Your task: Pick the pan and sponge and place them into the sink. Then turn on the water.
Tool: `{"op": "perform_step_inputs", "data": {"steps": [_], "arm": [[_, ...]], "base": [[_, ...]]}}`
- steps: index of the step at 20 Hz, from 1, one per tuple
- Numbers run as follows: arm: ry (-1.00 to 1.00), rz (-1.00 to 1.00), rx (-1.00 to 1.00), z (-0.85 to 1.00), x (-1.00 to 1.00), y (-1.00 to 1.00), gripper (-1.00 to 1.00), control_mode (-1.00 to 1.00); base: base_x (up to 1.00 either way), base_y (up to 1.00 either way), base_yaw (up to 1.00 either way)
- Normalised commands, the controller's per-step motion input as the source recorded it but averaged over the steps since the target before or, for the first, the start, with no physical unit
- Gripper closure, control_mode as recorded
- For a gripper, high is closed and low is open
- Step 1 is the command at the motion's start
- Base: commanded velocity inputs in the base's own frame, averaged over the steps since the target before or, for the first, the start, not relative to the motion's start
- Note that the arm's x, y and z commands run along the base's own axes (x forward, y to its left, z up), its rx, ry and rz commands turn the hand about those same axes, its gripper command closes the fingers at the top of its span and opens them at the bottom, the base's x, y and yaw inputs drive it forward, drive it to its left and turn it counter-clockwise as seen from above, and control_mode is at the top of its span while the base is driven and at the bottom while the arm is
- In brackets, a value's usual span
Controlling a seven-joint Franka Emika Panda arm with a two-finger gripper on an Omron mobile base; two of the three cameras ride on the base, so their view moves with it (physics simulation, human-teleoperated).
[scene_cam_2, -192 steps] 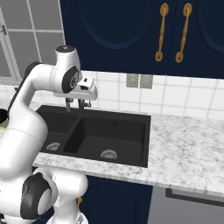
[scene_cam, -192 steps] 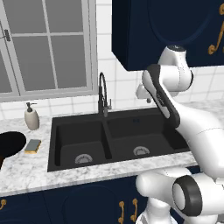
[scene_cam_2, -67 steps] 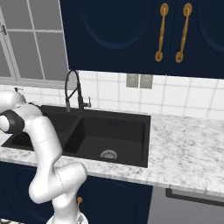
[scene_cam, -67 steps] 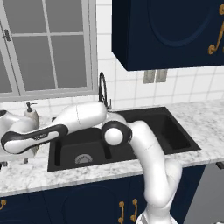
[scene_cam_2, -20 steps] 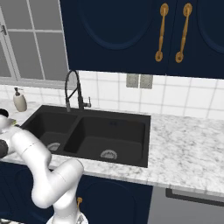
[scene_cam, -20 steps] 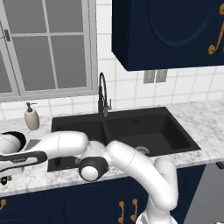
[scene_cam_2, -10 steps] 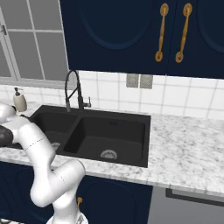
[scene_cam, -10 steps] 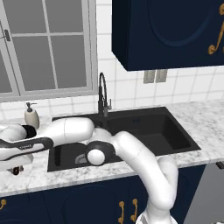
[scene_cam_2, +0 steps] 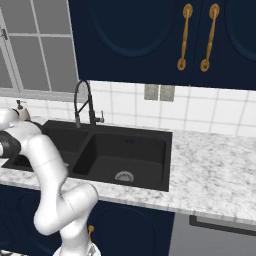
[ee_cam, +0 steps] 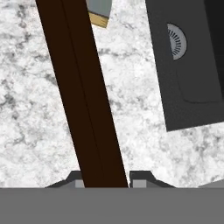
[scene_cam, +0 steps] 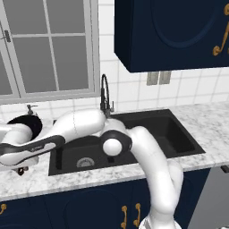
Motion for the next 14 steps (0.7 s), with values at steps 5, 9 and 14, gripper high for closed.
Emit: {"op": "perform_step_inputs", "data": {"steps": [5,9,14], "arm": [[0.00,-0.07,0.01,0.13,-0.11,-0.51,1.00,-1.00],[0.01,-0.09,0.00,0.00,-0.06,-0.48,1.00,-1.00],[0.05,-0.11,0.00,0.00,0.00,-0.70,1.00,-1.00]], "base": [[0.00,0.00,0.00],[0.00,0.00,0.00],[0.00,0.00,0.00]]}}
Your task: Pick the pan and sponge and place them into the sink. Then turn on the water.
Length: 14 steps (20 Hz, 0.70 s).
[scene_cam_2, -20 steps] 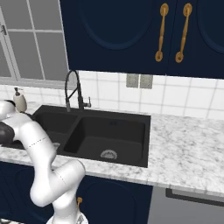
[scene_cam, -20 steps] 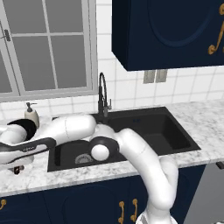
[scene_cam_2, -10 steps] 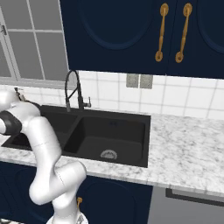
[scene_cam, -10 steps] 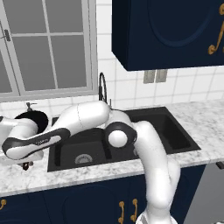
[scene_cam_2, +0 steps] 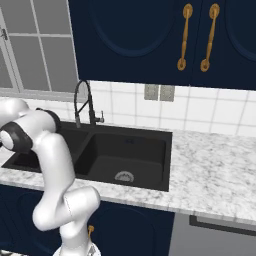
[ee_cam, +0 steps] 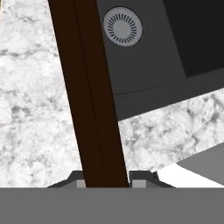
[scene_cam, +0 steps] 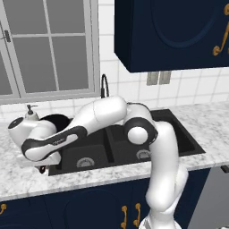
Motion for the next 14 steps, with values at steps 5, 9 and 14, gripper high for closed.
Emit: {"op": "perform_step_inputs", "data": {"steps": [5,9,14], "arm": [[0.07,-0.08,0.00,0.00,0.00,-0.63,1.00,-1.00],[0.05,-0.03,0.00,0.00,0.00,-0.42,1.00,-1.00],[0.01,0.00,0.00,-0.01,0.05,-0.11,1.00,-1.00]], "base": [[0.00,0.00,0.00],[0.00,0.00,0.00],[0.00,0.00,0.00]]}}
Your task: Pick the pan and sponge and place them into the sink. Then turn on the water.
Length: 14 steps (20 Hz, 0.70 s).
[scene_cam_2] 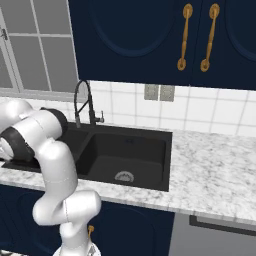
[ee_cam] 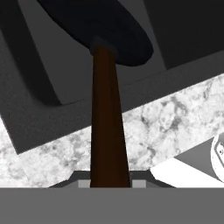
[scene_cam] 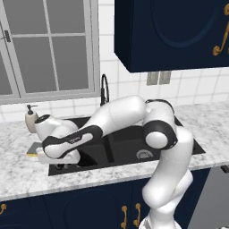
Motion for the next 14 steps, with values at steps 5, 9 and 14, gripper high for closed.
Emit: {"op": "perform_step_inputs", "data": {"steps": [5,9,14], "arm": [[0.09,0.01,0.00,-0.03,0.08,0.00,1.00,-1.00],[0.25,0.05,-0.08,0.00,0.34,-0.01,1.00,-1.00],[0.20,0.00,-0.26,-0.11,0.30,-0.02,1.00,-1.00]], "base": [[0.00,0.00,0.00],[0.00,0.00,0.00],[0.00,0.00,0.00]]}}
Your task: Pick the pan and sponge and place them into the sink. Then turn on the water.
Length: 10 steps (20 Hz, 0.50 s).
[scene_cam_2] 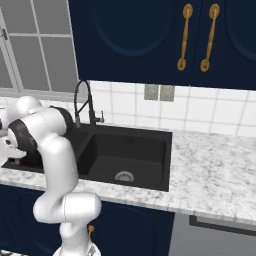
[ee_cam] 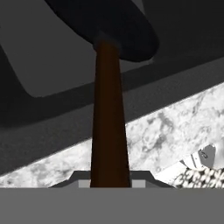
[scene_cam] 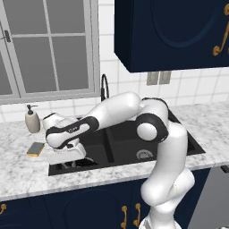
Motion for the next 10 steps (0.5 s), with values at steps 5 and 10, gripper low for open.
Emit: {"op": "perform_step_inputs", "data": {"steps": [5,10], "arm": [[0.04,0.00,-0.39,-0.48,0.10,0.00,1.00,-1.00],[0.01,0.00,-0.12,-0.23,0.35,-0.09,1.00,-1.00]], "base": [[0.00,0.00,0.00],[0.00,0.00,0.00]]}}
